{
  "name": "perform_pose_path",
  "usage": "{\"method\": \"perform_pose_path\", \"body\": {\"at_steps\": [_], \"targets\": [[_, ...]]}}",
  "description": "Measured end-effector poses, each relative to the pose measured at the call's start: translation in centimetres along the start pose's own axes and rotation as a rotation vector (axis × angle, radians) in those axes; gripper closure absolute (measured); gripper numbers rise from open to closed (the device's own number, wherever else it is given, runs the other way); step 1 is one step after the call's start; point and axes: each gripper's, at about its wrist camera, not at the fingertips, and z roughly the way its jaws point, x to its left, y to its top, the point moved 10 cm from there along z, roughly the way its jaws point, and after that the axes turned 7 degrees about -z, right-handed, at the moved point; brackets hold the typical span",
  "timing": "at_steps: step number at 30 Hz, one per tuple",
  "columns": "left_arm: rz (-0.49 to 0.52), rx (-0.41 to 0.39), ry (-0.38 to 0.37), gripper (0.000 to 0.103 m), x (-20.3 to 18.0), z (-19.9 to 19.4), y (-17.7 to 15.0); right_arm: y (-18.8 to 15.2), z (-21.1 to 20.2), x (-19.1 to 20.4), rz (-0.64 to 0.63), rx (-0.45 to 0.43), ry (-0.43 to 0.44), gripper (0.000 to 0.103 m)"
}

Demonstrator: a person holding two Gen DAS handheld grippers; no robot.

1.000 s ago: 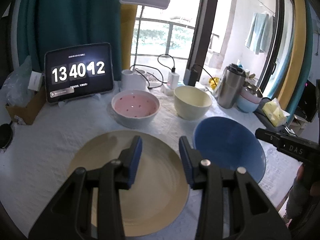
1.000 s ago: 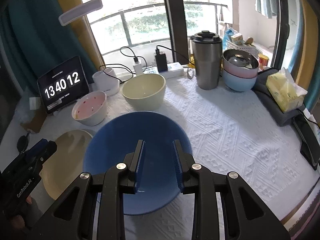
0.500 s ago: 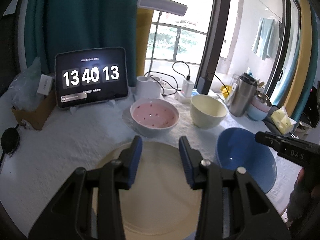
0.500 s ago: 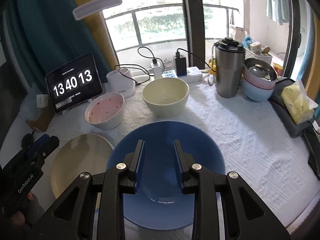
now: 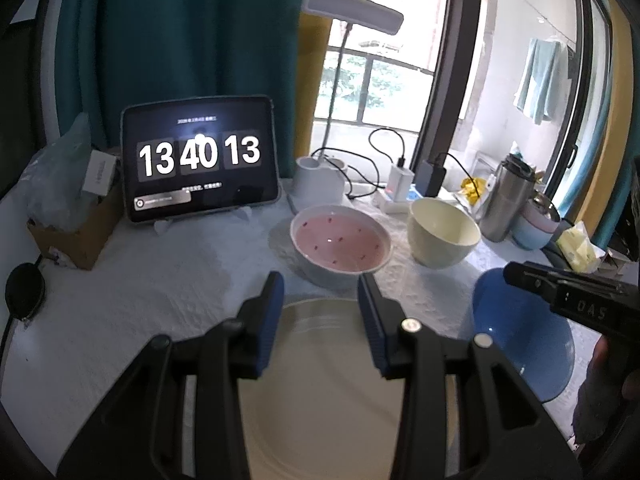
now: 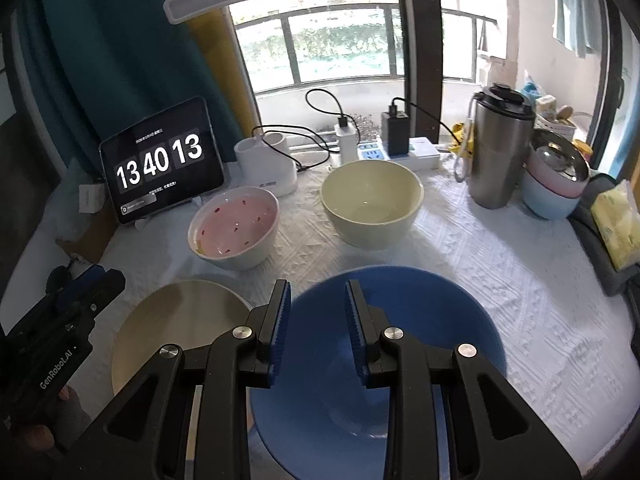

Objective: Organize plates and bowls

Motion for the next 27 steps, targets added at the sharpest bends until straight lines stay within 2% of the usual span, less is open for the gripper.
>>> {"method": "perform_pose_path", "body": {"at_steps": [17,27], "targets": [[0.002,0.027,0.031,0.063,3.2,2.6,1.4,1.8,4.2,4.1,-0.004,0.03,0.059,0.073],[0.016,0.073,0.036,0.062,3.6,5.2,2.4,2.6,7.6,6.0,0.054,0.075,0.093,0.072]]}}
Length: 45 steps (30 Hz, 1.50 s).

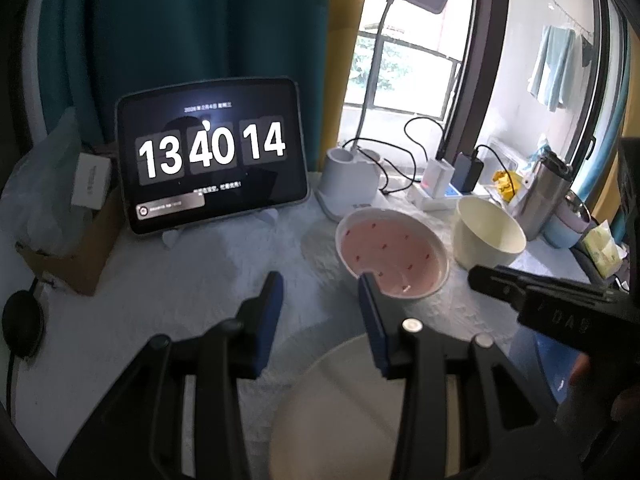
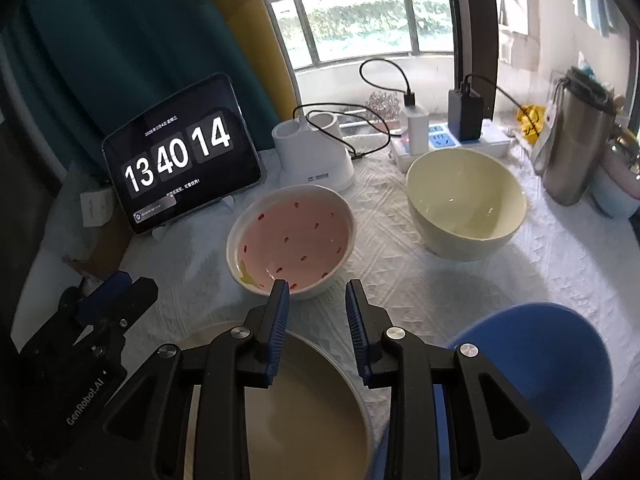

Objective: Organize plates and bowls

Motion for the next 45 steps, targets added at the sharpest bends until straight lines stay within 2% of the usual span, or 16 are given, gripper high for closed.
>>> {"method": "perform_pose_path", "body": {"at_steps": [3,6,12,17,27,31,35,42,45], "targets": [[0.003,0.014,-0.005,0.062,-0.2,0.8,0.3,0.3,0.9,0.3,0.017,0.011,0.002,0.07],[0.003,0.03,-0.016,0.062,-0.5,1.7,0.4,0.7,1.7,0.2,0.057,0.017,0.003,0.062],[-0.015,0.083,-0.046,0.062,-1.3,4.0,0.2,0.6,4.1,-0.4,0.098,0.071,-0.043,0.061],[-0.035,0.123,-0.061,0.062,-1.8,5.9,0.1,1.0,5.0,-1.2,0.105,0.068,-0.067,0.061],[-0.047,0.207,-0.035,0.062,-1.7,9.0,-0.7,1.5,6.8,-2.6,0.133,0.073,-0.111,0.061],[-0.047,0.226,-0.036,0.062,-1.9,9.8,-1.0,1.2,7.8,-3.3,0.167,0.112,-0.143,0.061],[-0.044,0.24,-0.029,0.062,-2.1,10.4,-1.2,0.7,8.8,-3.2,0.184,0.17,-0.117,0.061],[-0.027,0.254,-0.026,0.062,-2.4,11.1,-1.5,0.9,9.5,-2.1,0.193,0.171,-0.044,0.062],[-0.011,0.232,-0.038,0.063,-2.7,11.0,-1.4,0.9,9.8,-1.9,0.198,0.175,-0.026,0.066]]}}
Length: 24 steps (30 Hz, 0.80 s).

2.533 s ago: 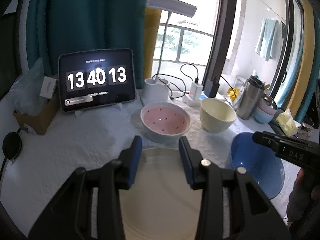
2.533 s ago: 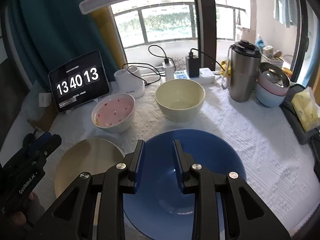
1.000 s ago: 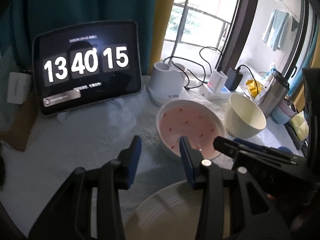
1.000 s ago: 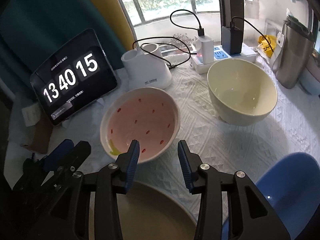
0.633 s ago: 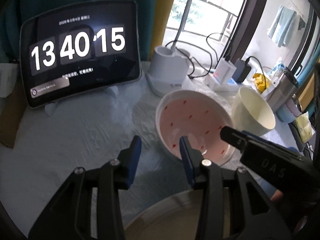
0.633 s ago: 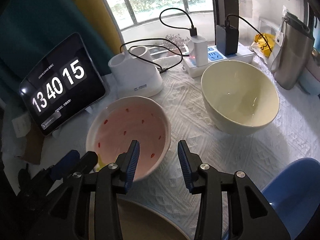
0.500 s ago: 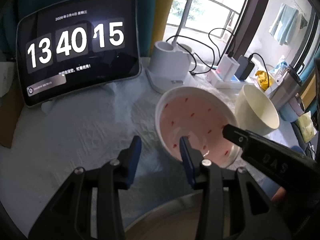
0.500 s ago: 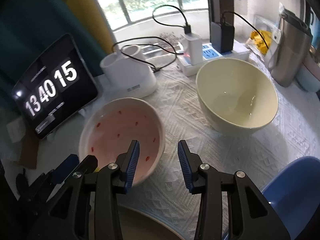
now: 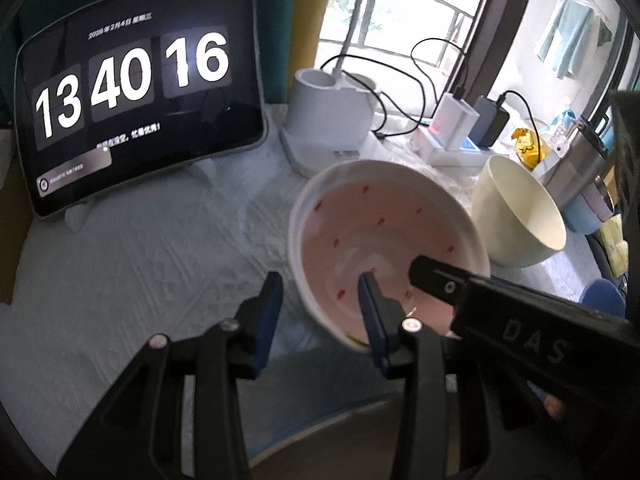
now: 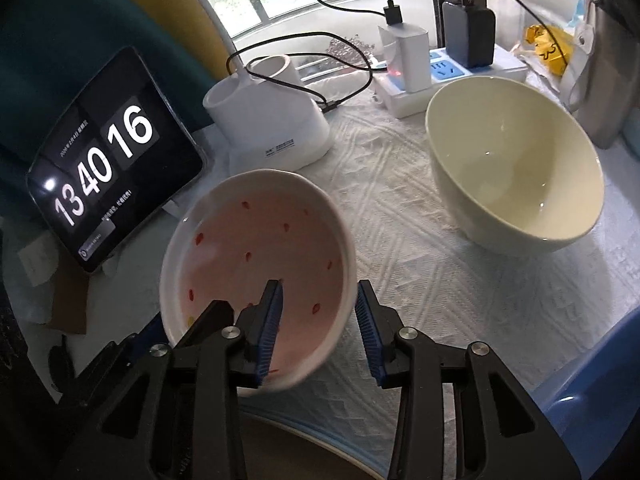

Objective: Organize plates and bowls

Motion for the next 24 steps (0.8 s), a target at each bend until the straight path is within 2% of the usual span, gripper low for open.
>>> {"method": "perform_pose_path", "body": {"at_steps": [1,4,6,8,24], "targets": [[0.006,-0.003,-0.002,0.067,-0.1,0.0,0.0,0.0,0.1,0.0,-0.001,0.003,-0.001,0.068],[0.035,-0.024,0.018,0.069,-0.5,-0.1,0.0,0.1,0.1,-0.4,-0.018,0.003,-0.041,0.083],[0.032,-0.027,0.022,0.072,-0.3,-0.2,-0.1,0.0,0.0,-0.5,-0.025,0.003,-0.054,0.086],[0.025,-0.029,0.022,0.074,-0.1,-0.2,0.0,-0.1,-0.1,-0.5,-0.028,-0.002,-0.055,0.086],[0.03,-0.127,0.001,0.074,-1.1,-5.2,0.5,0.1,-4.5,0.2,-0.062,-0.093,-0.022,0.086]]}}
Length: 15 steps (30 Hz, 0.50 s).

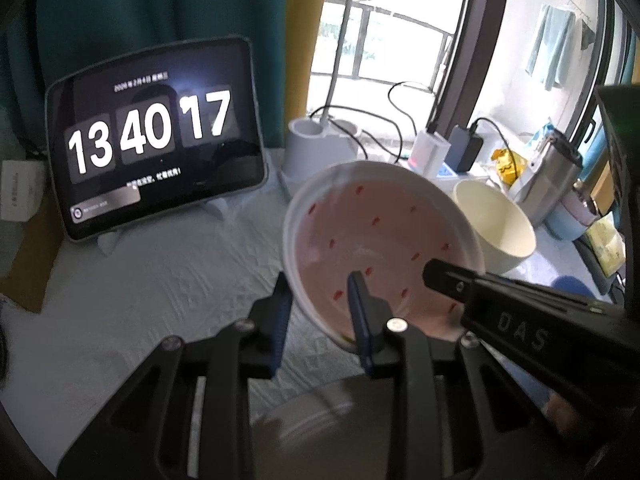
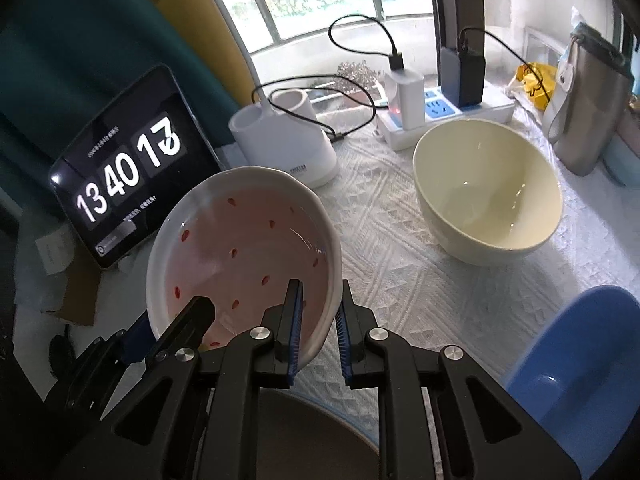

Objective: Organize plates and bowls

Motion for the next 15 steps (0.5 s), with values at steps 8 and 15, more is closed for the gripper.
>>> {"method": "perform_pose_path", "body": {"at_steps": [8,15], "targets": [[0.0,-0.032,-0.011,0.074,-0.6,-2.8,-0.1,-0.2,-2.9,0.4,-0.014,-0.039,0.009,0.086],[-0.005,-0.051,-0.024,0.074,-1.0,-4.8,-0.3,-1.0,-4.6,0.8,-0.017,-0.049,0.017,0.086]]}}
